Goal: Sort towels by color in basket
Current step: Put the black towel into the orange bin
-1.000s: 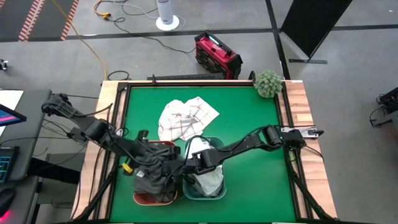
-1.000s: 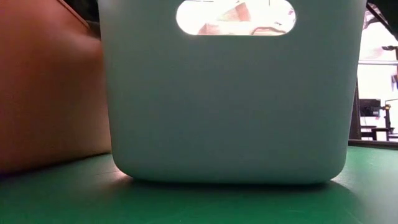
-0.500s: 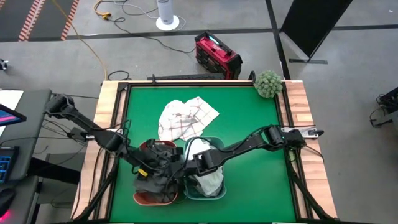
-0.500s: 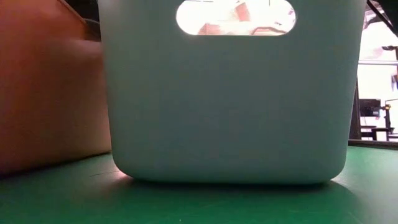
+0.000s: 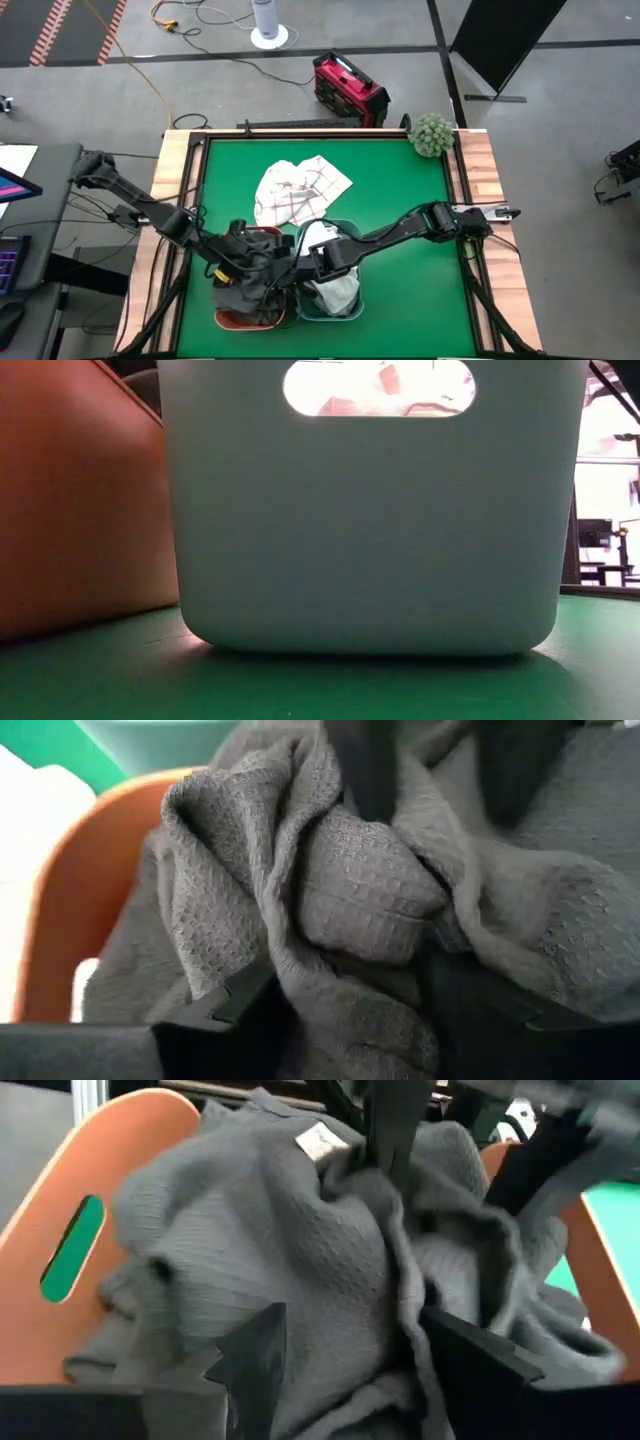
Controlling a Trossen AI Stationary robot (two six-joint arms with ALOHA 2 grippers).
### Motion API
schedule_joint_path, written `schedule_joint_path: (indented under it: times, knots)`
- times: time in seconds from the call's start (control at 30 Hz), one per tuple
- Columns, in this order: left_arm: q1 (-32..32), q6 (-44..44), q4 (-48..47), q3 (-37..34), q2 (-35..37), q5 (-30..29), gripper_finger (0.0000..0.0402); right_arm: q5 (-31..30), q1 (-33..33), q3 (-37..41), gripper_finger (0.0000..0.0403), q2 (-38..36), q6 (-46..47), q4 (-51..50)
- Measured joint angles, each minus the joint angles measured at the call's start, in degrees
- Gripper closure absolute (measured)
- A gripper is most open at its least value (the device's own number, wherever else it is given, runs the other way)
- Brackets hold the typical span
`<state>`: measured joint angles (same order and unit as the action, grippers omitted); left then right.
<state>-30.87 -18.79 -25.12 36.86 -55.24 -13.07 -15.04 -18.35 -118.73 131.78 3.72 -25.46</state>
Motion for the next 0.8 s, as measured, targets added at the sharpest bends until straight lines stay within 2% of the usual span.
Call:
schedule_joint_path:
  times: [0.17, 0.37, 0.43, 0.63, 0.8]
  knots:
    - [0.0, 2.0, -5.8, 6.0, 2.6, 0.0, 0.0194, 0.0, 0.0, 0.0, 0.0148, 0.7, 0.9, -1.7]
    - [0.0, 3.1, -8.4, 12.4, 4.9, 1.2, 0.0194, 0.0, 0.1, 0.0, 0.0148, 0.7, 1.2, -1.8]
    - [0.0, 2.7, -7.0, 12.6, 5.5, 4.0, 0.0194, 0.0, 0.2, 0.0, 0.0148, 0.7, 1.2, -1.9]
    - [-0.1, 1.1, 1.8, 10.0, 4.2, 20.0, 0.0194, 0.0, 0.5, 0.0, 0.0148, 0.7, 0.8, -3.0]
    - [-0.8, -0.2, 9.9, 7.1, 1.2, 26.3, 0.0194, 0.0, 0.5, 0.0, 0.0148, 0.7, -0.5, -3.8]
